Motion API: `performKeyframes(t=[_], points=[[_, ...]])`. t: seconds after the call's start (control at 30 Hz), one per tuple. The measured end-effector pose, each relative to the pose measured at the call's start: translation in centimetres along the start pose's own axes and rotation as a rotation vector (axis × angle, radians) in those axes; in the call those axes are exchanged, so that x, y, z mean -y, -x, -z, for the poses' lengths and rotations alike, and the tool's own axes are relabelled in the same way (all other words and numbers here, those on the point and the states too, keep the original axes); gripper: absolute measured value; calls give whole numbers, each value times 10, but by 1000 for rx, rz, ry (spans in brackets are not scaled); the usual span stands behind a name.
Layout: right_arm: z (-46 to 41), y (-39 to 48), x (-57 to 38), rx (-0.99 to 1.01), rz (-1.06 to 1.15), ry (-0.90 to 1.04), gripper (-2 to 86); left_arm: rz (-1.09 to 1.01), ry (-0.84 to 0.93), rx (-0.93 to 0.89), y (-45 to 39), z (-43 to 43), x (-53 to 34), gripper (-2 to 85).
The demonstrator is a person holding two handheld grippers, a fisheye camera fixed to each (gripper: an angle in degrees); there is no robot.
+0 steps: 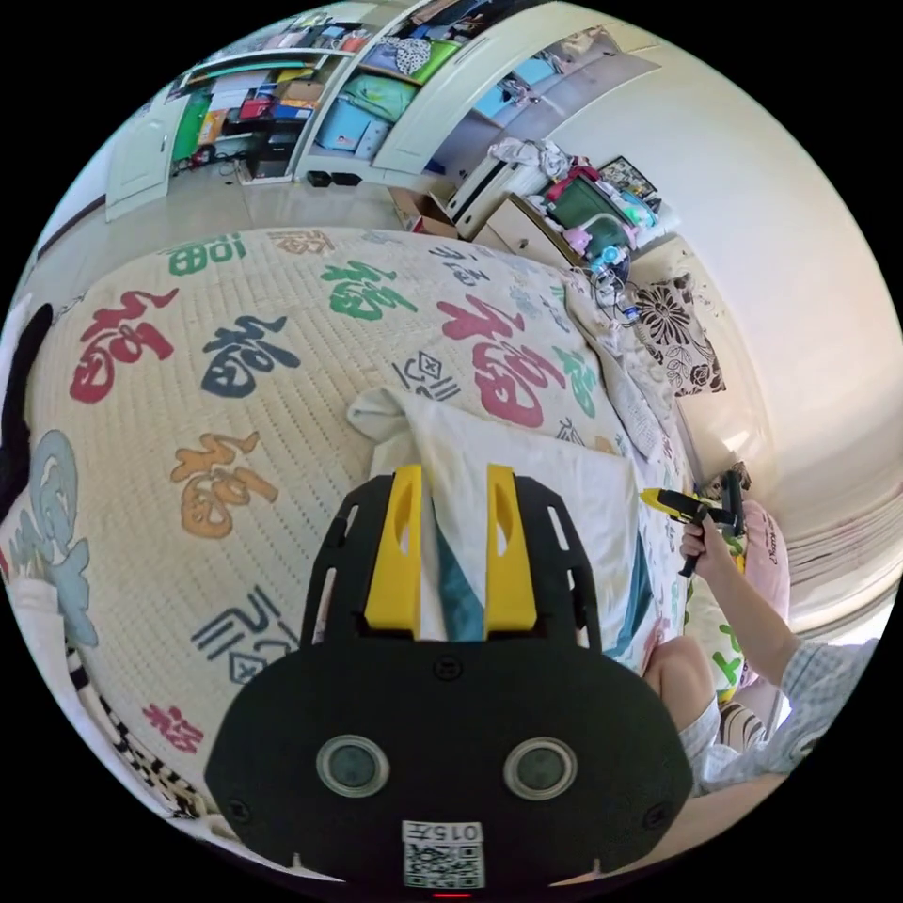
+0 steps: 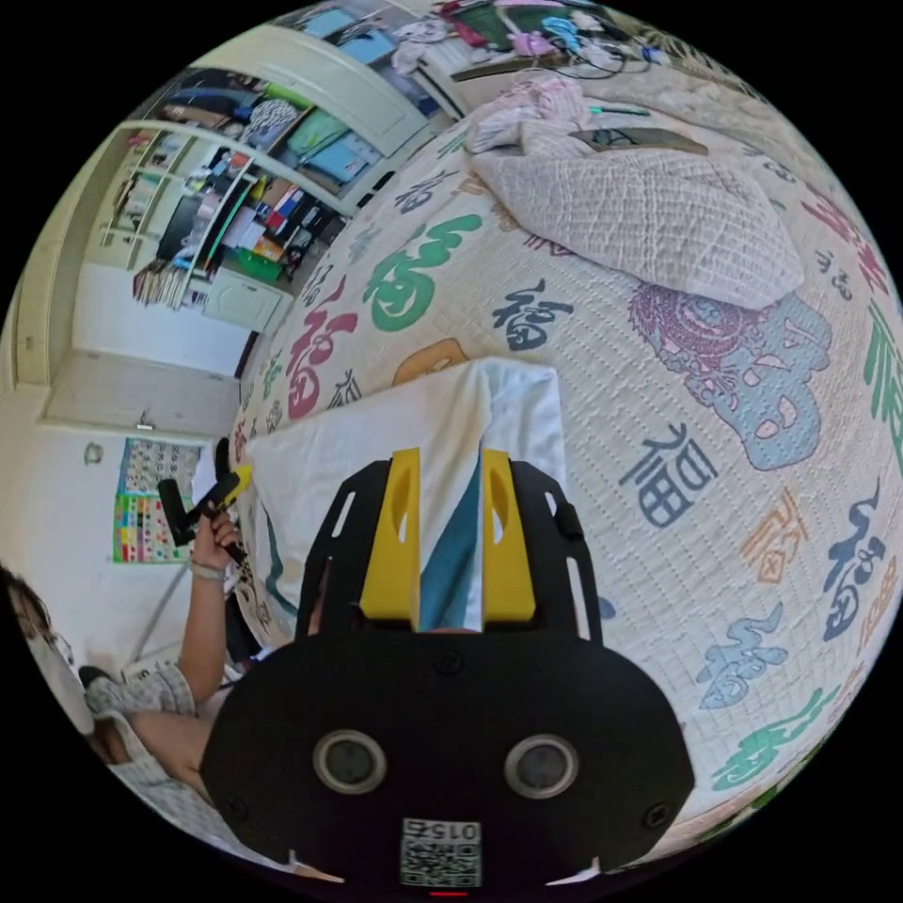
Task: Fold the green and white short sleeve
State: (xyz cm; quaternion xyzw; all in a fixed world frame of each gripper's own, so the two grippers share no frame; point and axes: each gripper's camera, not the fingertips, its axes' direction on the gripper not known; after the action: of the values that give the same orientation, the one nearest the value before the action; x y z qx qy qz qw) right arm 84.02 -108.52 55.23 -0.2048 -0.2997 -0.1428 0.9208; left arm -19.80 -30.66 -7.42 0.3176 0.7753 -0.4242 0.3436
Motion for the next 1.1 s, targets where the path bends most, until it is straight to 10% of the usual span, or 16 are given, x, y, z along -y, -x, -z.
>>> performKeyframes(t=[0.57, 0.83, 1.1], points=[[-9, 102, 57, -223, 133, -99, 40, 68, -167, 23, 69, 67, -91, 102], [-122, 312, 100, -79, 738, 262, 105, 127, -81, 59, 83, 38, -173, 80], [-249, 428, 109, -334, 866, 556, 96, 180, -107, -84, 115, 32, -210, -3]])
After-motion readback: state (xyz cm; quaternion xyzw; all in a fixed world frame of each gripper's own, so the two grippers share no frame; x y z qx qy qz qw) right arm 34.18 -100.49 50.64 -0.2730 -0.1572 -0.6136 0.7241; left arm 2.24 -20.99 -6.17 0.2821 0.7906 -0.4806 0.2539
